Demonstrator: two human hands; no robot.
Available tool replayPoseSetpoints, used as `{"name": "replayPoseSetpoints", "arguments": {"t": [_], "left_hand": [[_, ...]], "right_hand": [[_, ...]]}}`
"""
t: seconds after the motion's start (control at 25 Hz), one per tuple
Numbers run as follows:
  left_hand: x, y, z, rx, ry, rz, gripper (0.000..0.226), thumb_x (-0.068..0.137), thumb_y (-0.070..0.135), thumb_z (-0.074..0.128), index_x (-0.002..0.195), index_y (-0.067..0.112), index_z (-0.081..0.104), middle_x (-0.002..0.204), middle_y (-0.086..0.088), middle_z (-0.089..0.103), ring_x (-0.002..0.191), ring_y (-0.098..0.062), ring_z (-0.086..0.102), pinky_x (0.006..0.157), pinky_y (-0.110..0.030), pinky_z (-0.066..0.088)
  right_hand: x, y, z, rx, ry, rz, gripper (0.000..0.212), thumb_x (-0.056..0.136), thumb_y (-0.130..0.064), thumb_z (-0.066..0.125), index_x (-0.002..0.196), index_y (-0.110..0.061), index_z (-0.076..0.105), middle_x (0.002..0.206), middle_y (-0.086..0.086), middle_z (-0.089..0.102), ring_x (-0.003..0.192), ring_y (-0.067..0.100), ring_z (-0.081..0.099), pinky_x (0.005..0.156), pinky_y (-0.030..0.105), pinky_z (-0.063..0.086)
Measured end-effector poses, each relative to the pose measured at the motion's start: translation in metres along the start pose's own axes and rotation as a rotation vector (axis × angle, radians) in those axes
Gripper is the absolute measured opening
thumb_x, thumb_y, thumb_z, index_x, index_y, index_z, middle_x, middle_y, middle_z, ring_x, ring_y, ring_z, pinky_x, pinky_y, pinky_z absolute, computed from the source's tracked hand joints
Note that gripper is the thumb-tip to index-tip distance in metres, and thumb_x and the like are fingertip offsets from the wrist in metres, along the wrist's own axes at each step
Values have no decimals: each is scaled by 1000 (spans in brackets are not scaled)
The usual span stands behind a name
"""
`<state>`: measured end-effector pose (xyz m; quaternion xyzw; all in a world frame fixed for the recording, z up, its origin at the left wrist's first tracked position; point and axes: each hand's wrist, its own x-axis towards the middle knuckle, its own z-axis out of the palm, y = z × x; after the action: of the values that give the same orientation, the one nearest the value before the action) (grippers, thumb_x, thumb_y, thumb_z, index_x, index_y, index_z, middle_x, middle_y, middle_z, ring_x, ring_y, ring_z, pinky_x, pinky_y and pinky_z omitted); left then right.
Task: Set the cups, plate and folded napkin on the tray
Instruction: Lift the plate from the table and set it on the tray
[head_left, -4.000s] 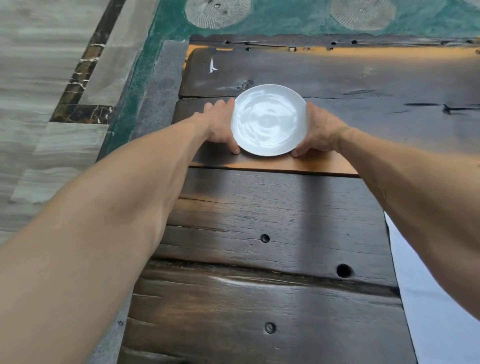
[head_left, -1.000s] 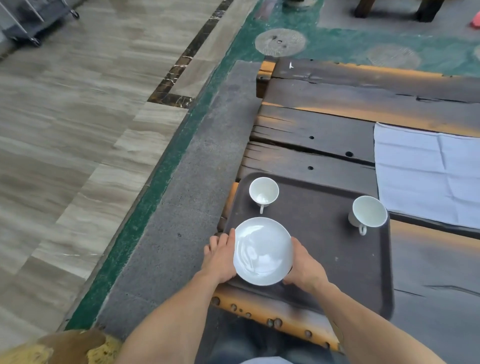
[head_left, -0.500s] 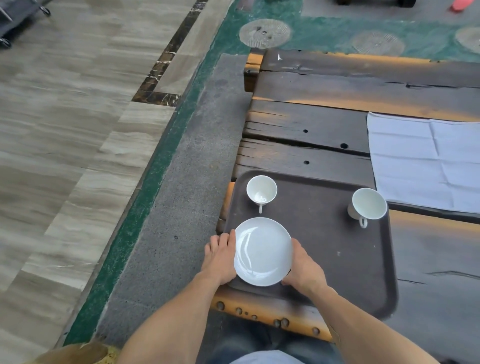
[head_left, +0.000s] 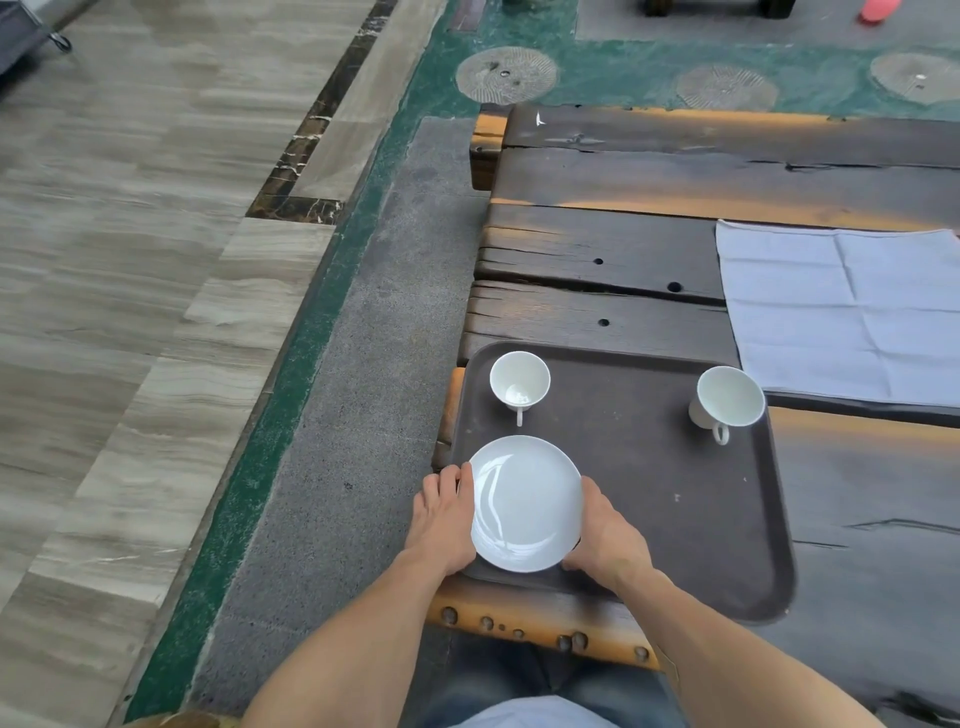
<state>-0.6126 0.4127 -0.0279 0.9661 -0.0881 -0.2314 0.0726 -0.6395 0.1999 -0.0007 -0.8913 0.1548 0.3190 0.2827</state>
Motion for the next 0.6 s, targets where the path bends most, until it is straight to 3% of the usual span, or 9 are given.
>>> {"name": "replayPoseSetpoints", "arguments": {"t": [0.24,0.48,0.6], "left_hand": [[2,1,-8,34,-55,-24,86,85,24,60,152,13,7,144,-7,23,124,-28,25,106,-40,28],[8,11,-30,80,-54,-12,57,82,19,56,136,20,37,132,-5,37,117,-27,33,98,-37,32],[13,28,-40,58,-99,81,60,86,33,57,143,23,39,139,-4,37,126,-27,32,103,-39,34]], "right_hand": [[-1,0,0,-101,7,8,62,70,-37,61,124,-25,34,114,0,57,101,28,58,75,38,46],[-3,13,-6,-311,106,-19,41,93,-36,51,131,-21,47,127,3,53,116,25,52,89,39,48],[-7,20,-15,-332,129,-40,39,95,-38,49,131,-22,51,128,2,54,118,25,51,92,39,46]]}}
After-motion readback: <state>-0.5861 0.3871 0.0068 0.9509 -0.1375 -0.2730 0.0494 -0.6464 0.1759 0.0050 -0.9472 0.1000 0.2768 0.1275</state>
